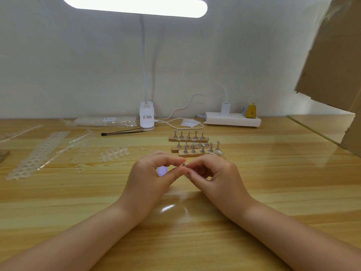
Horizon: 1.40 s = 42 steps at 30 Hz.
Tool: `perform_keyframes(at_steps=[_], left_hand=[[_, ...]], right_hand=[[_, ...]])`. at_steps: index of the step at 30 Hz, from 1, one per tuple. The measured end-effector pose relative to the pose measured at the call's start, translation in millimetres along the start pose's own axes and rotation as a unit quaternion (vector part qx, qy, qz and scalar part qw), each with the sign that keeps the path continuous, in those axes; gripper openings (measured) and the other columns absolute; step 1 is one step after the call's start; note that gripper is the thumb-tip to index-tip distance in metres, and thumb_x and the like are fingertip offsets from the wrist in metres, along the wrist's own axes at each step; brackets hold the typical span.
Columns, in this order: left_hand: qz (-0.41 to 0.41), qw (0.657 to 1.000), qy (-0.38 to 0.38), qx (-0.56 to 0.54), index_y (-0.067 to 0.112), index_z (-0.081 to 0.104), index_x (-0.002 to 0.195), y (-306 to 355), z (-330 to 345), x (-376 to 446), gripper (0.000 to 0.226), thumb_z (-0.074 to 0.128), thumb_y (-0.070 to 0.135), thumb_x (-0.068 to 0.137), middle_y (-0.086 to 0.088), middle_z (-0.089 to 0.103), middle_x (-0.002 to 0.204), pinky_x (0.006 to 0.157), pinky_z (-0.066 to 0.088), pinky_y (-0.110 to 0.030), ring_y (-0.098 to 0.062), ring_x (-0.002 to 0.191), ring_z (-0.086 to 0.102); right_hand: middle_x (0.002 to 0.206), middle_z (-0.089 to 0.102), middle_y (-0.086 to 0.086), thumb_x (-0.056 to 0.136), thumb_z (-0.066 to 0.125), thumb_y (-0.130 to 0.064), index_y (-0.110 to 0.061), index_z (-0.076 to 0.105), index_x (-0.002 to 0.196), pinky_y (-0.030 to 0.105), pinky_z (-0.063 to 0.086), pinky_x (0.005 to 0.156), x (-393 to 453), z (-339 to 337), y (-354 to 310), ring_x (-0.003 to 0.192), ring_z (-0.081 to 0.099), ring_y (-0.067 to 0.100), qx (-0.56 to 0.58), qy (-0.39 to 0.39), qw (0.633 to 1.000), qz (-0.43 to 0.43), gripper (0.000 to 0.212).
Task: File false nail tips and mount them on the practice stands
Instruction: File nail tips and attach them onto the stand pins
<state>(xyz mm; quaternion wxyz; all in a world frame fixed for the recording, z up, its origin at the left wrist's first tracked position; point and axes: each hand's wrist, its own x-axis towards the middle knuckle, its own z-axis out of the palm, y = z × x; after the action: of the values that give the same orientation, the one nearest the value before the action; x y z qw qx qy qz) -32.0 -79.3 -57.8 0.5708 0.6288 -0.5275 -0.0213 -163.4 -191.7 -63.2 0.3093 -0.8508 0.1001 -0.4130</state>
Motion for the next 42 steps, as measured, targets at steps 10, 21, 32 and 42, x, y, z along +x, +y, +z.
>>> perform_keyframes(at_steps=[10, 21, 32, 42], left_hand=[[0.016, 0.999, 0.020, 0.037, 0.029, 0.070, 0.103, 0, 0, -1, 0.033, 0.072, 0.037, 0.071, 0.016, 0.068, 0.094, 0.064, 0.045, -0.011, -0.005, 0.089, 0.061], [0.037, 0.998, 0.041, 0.022, 0.030, 0.071, 0.090, -3, 2, -1, 0.020, 0.071, 0.039, 0.072, 0.023, 0.065, 0.088, 0.065, 0.057, -0.041, -0.007, 0.084, 0.062], [0.026, 0.999, 0.019, -0.004, 0.028, 0.074, 0.091, 2, 0, -1, 0.017, 0.072, 0.033, 0.074, 0.020, 0.068, 0.087, 0.067, 0.056, -0.042, -0.008, 0.083, 0.064], [-0.027, 0.998, -0.006, -0.059, 0.023, 0.077, 0.085, 8, 1, -1, 0.022, 0.075, 0.034, 0.065, 0.014, 0.072, 0.078, 0.069, 0.047, -0.013, -0.001, 0.076, 0.065]], right_hand=[[0.077, 0.068, -0.004, 0.085, 0.072, -0.010, -0.012, 0.072, 0.087, 0.024, 0.053, 0.068, 1, -2, 0, 0.073, 0.064, 0.011, 0.025, 0.014, 0.999, 0.026, 0.003], [0.075, 0.068, -0.003, 0.085, 0.072, -0.013, -0.011, 0.072, 0.089, 0.036, 0.055, 0.066, 0, 0, 1, 0.071, 0.065, 0.015, 0.050, -0.004, 0.999, 0.013, 0.005], [0.076, 0.068, -0.001, 0.087, 0.069, -0.008, -0.009, 0.071, 0.092, 0.043, 0.055, 0.060, -1, 0, 4, 0.070, 0.067, 0.015, 0.073, -0.007, 0.997, -0.006, 0.005], [0.077, 0.065, -0.002, 0.086, 0.066, 0.003, -0.007, 0.069, 0.090, 0.044, 0.052, 0.059, -1, -2, 6, 0.069, 0.064, 0.015, 0.060, -0.009, 0.998, -0.026, 0.011]])
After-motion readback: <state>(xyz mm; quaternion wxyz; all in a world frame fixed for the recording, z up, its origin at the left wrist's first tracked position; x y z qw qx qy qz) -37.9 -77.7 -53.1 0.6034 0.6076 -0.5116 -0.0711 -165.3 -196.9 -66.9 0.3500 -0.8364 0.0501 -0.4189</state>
